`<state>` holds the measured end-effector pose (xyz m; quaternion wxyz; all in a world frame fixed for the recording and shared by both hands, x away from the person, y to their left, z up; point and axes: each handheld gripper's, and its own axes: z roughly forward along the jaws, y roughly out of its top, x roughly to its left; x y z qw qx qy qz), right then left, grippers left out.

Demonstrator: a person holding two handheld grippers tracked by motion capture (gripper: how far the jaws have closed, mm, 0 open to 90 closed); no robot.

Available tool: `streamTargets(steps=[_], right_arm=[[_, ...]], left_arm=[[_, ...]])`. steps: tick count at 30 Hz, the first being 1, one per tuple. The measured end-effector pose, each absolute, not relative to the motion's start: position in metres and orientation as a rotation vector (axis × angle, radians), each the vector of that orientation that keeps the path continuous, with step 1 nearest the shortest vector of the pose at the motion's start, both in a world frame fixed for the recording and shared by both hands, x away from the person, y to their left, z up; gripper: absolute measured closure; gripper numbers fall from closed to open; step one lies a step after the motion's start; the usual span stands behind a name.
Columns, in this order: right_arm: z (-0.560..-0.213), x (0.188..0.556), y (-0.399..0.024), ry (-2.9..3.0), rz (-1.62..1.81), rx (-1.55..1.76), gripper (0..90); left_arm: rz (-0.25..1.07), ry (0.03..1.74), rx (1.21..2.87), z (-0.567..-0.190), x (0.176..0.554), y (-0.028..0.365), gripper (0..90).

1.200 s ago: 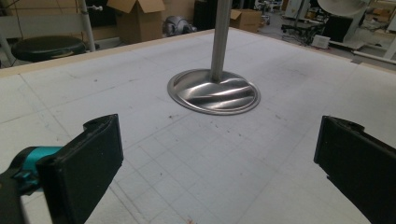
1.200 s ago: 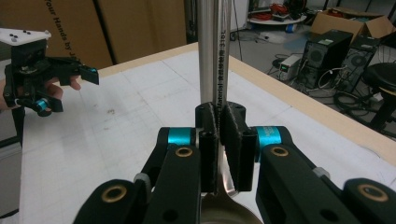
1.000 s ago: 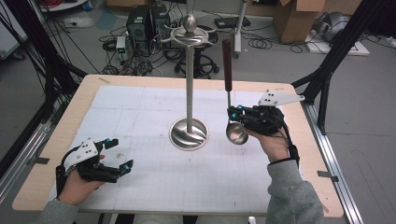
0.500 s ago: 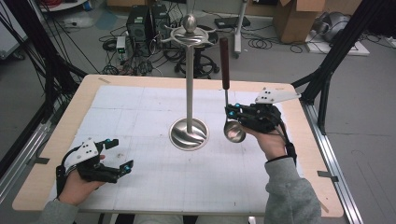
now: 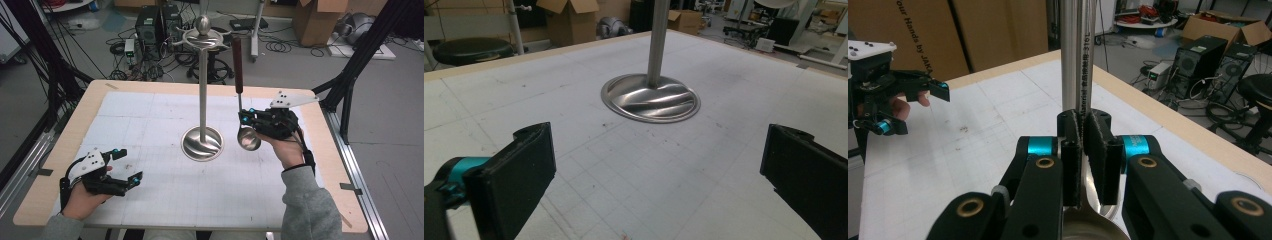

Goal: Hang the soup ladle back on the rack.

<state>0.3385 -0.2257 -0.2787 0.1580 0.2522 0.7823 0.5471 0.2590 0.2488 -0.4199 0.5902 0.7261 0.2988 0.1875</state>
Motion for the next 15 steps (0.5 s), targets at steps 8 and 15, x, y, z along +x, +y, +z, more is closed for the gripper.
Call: streamTargets(steps=[8,15], right_arm=[[-0.2801,0.3412,-0.2210,2.245,1.560,0.717,84.7],[-0.2810,0.3432,-0.2184,2.251,1.557,0.711,84.7]], left_arm=[[0.434,0.695,1.691,-0.4198,0.2592,0.2489,1.9],[0.434,0.695,1.693,-0.4198,0.2591,0.2489,1.9]])
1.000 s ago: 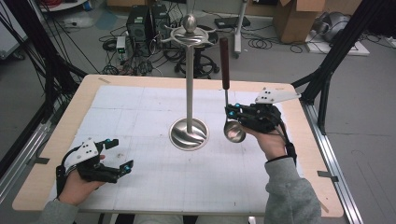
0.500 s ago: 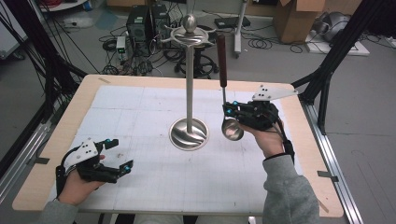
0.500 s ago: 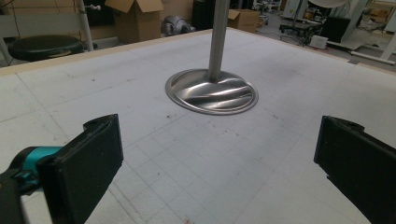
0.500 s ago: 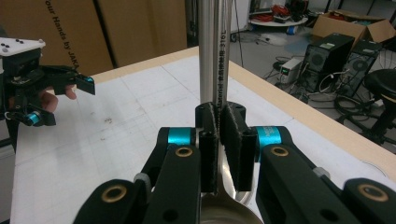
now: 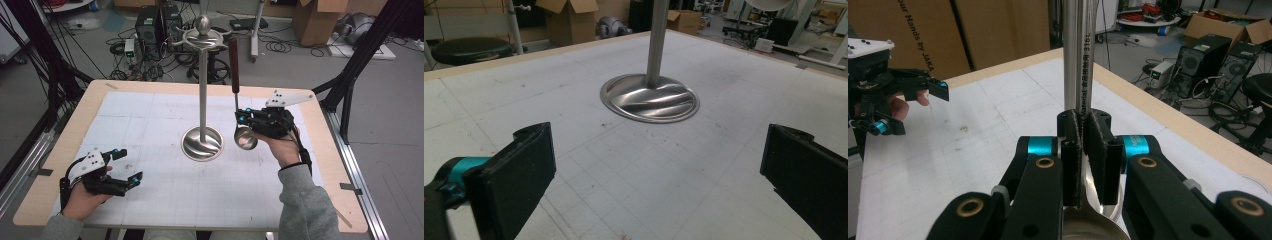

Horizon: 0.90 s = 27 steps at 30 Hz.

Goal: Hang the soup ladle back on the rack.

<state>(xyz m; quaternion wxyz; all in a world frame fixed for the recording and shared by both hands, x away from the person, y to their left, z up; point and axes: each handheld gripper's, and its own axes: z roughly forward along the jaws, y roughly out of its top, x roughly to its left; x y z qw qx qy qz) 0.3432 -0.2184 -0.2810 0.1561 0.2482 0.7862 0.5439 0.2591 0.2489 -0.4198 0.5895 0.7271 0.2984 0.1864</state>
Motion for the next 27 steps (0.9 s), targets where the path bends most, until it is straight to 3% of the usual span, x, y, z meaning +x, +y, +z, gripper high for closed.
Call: streamTargets(steps=[27], right_arm=[[-0.283,0.348,-0.201,2.274,1.547,0.710,84.7]], left_arm=[[0.429,0.692,1.701,-0.421,0.259,0.248,1.8]])
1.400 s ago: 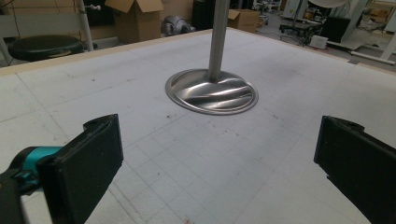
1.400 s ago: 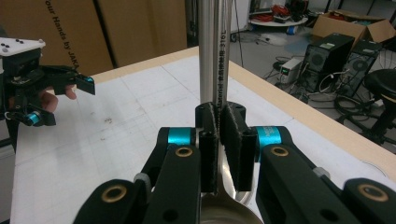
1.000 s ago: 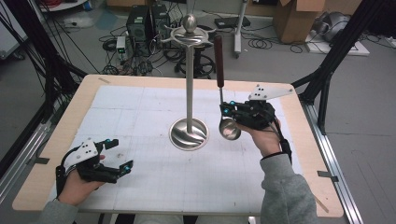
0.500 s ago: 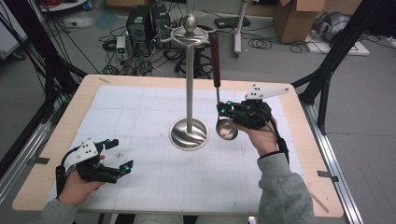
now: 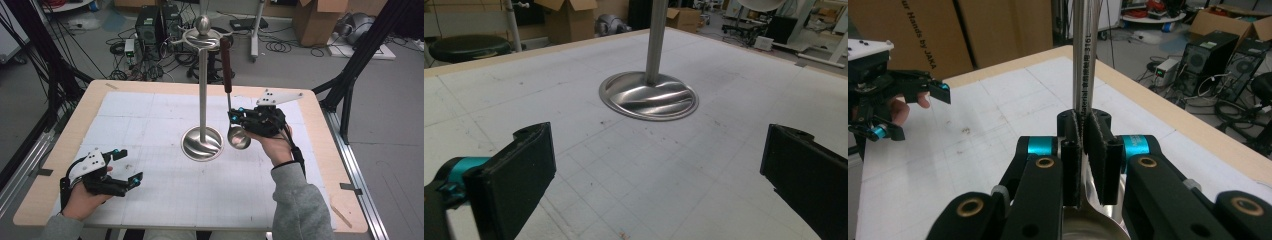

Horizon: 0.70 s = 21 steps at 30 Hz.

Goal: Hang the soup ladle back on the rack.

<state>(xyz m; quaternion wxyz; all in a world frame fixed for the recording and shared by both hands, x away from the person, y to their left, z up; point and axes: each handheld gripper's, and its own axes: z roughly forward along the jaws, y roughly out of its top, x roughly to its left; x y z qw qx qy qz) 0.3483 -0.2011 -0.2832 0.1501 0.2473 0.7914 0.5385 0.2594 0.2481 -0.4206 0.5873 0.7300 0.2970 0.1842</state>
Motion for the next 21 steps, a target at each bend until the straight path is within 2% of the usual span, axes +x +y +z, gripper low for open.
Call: streamTargets(steps=[21], right_arm=[[-0.2862,0.3532,-0.1938,2.288,1.533,0.714,84.3]], left_arm=[[0.430,0.692,1.702,-0.4205,0.2591,0.2481,1.9]])
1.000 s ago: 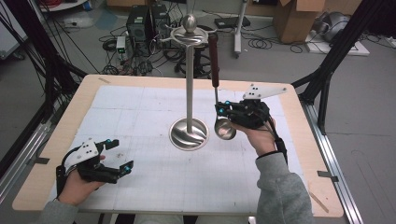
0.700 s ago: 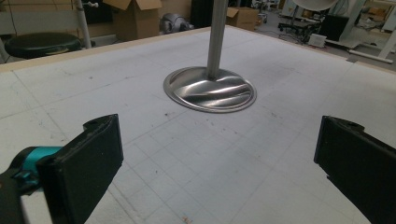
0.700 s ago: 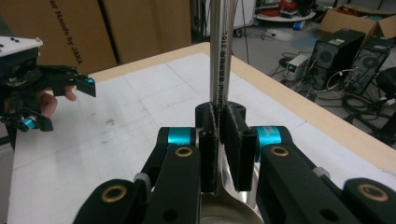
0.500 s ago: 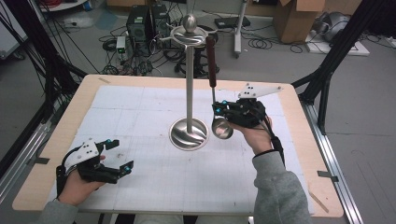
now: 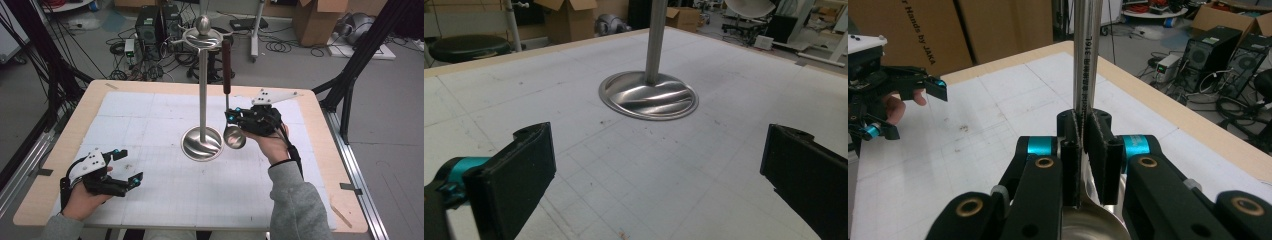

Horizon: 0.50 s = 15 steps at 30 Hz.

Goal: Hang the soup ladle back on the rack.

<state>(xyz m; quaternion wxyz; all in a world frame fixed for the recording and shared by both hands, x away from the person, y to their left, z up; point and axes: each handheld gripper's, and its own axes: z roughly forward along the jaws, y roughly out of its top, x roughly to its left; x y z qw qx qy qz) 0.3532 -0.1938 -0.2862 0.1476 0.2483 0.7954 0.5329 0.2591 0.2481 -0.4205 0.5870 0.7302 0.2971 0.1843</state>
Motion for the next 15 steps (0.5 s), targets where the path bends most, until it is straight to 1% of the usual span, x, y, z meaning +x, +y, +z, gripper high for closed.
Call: streamTargets(steps=[3,6,8,9,15], right_arm=[[-0.287,0.353,-0.192,2.282,1.524,0.710,82.7],[-0.286,0.352,-0.193,2.240,1.546,0.712,76.8],[-0.286,0.351,-0.194,2.237,1.552,0.724,70.4],[-0.286,0.351,-0.196,2.237,1.548,0.734,65.4],[-0.292,0.350,-0.206,2.194,1.550,0.805,43.6]], left_arm=[[0.429,0.694,1.701,-0.421,0.259,0.248,1.8],[0.430,0.693,1.699,-0.420,0.259,0.248,1.8],[0.430,0.693,1.699,-0.420,0.259,0.248,1.9],[0.430,0.692,1.699,-0.420,0.259,0.248,1.8],[0.434,0.693,1.702,-0.421,0.259,0.248,1.9]])
